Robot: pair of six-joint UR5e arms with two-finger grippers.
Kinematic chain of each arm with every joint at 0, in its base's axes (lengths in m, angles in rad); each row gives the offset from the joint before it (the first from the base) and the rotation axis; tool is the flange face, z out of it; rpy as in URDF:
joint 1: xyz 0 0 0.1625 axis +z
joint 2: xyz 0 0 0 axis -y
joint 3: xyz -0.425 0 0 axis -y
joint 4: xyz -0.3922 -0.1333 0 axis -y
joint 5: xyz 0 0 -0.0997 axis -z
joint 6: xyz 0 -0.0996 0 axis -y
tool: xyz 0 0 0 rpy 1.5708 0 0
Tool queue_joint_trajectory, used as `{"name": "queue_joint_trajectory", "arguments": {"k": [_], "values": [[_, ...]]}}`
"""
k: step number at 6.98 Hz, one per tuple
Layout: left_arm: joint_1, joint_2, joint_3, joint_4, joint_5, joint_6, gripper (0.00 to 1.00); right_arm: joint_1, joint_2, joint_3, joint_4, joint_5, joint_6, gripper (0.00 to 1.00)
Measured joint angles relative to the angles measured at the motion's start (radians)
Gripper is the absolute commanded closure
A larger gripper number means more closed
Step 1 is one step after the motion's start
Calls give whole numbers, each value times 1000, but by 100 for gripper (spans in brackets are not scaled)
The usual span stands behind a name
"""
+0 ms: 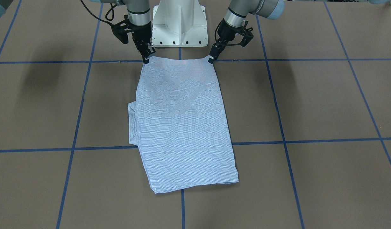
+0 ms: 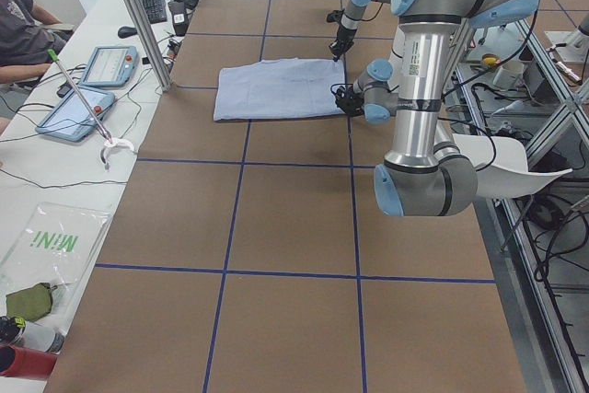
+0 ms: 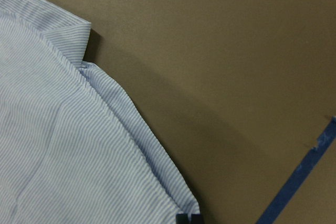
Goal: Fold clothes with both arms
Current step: 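Lower the left gripper to the other near corner of the shirt, then grasp both near corners and lift them off the table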
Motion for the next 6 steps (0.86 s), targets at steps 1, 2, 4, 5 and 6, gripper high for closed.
{"name": "queue_joint_trajectory", "arguments": {"k": [1,2,4,5,6], "values": [[5,-9,12,9,2,-1,49,1,0,5,0,0,0,100],[9,-16,24,13,2,-2,65,2,0,9,0,0,0,100],[13,-28,32,24,2,-2,100,3,0,11,0,0,0,100],[13,-29,32,26,3,-3,100,3,-1,12,0,0,0,100],[13,-28,30,27,3,-4,100,3,-1,12,0,0,0,100]]}}
